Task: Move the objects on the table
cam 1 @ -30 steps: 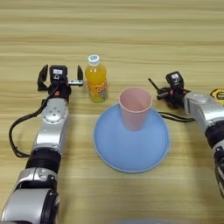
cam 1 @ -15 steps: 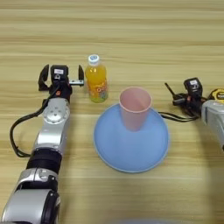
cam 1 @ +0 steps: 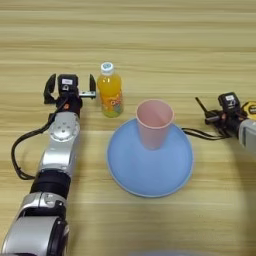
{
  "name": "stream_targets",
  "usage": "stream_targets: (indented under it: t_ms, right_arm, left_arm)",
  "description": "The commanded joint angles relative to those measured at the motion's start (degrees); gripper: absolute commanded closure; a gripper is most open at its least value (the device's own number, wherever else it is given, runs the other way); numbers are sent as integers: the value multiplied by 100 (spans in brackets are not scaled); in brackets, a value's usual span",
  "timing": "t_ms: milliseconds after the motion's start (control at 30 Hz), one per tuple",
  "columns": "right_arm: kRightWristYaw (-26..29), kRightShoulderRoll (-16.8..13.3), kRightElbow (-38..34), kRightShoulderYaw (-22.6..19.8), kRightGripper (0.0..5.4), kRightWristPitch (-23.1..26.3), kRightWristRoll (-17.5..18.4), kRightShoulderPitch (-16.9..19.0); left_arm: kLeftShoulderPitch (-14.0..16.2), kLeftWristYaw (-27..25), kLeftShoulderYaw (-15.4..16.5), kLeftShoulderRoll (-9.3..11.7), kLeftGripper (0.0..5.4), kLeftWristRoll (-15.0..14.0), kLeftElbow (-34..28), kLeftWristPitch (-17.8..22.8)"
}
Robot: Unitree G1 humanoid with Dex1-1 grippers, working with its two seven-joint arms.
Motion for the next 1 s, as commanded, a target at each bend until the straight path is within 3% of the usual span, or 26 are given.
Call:
stream_targets:
  t_ms: [33, 333, 667, 867, 1000]
  right_arm:
    - [31, 112, -93, 53, 432, -258, 70, 203]
    - [83, 76, -449, 42, 325, -974, 114, 469]
    - [81, 45, -717, -62, 217, -1058, 192, 561]
    - [284, -116, -1337, 24, 156, -1057, 243, 840]
    - [619, -421, -2130, 128, 115, -986, 295, 1204]
  left_arm:
    - [-27, 9, -11, 15, 0, 48, 46, 58]
    - [-43, 13, -15, 17, 0, 56, 96, 34]
    - [-61, 17, -17, 18, 0, 59, 145, 10]
    - [-70, 23, -18, 15, 0, 61, 160, 4]
    - [-71, 26, -18, 15, 0, 61, 156, 6]
